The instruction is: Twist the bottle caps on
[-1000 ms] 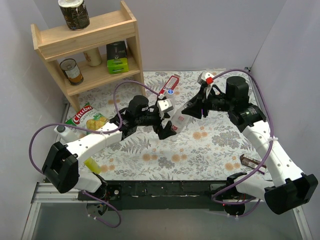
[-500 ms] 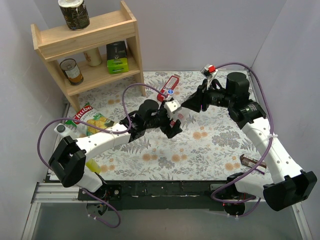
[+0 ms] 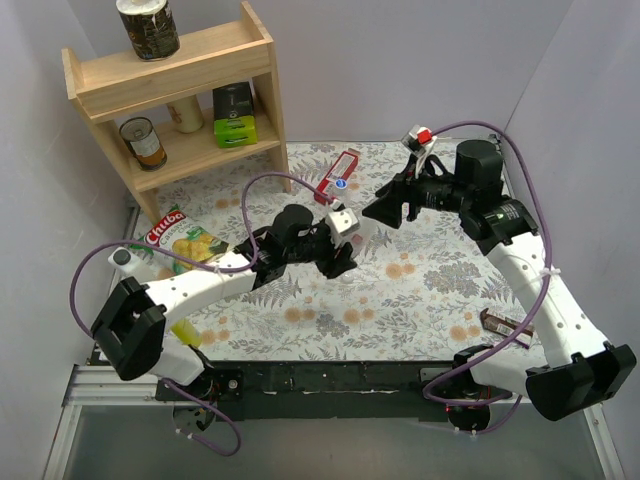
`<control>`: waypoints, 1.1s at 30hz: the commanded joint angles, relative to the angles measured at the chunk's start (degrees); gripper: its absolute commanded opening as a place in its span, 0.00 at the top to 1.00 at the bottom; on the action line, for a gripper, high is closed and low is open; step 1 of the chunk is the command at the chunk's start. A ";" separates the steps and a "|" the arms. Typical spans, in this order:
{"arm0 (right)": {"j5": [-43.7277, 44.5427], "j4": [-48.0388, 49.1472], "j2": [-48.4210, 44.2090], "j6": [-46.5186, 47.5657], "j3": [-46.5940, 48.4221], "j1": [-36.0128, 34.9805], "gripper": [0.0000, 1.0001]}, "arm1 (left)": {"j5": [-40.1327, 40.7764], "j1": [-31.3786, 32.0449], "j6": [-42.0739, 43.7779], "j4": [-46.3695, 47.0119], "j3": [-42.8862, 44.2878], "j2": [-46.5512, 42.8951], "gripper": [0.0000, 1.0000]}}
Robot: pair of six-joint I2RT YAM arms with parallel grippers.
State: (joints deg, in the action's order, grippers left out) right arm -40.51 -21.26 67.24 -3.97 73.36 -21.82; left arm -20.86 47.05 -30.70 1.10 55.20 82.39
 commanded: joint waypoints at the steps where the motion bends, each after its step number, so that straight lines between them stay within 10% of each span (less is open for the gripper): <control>1: 0.26 -5.45 -3.07 7.21 7.32 2.57 0.16 | -5.32 -3.44 3.98 -6.45 -4.74 -9.69 0.60; 8: -9.75 -13.70 -2.65 29.68 1.43 2.32 0.18 | -14.11 -12.33 9.60 -14.37 -12.39 -20.68 0.78; 13: -4.59 -25.58 8.58 48.40 3.10 -1.72 0.44 | -18.07 -13.73 15.84 -22.96 -14.41 -24.29 1.00; 20: 9.12 -18.14 10.01 67.14 -10.68 -10.25 0.35 | -14.21 -17.25 15.58 -28.35 -17.85 -30.62 1.00; 33: 15.37 -7.75 24.85 67.95 -11.49 -17.46 0.34 | -13.24 -25.86 9.78 -21.58 -19.34 -30.01 1.00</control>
State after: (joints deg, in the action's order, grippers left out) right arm -28.25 -33.06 88.71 62.06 60.12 -38.46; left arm -33.15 22.79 -19.90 -22.48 36.32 53.89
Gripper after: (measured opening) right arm 0.675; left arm 0.498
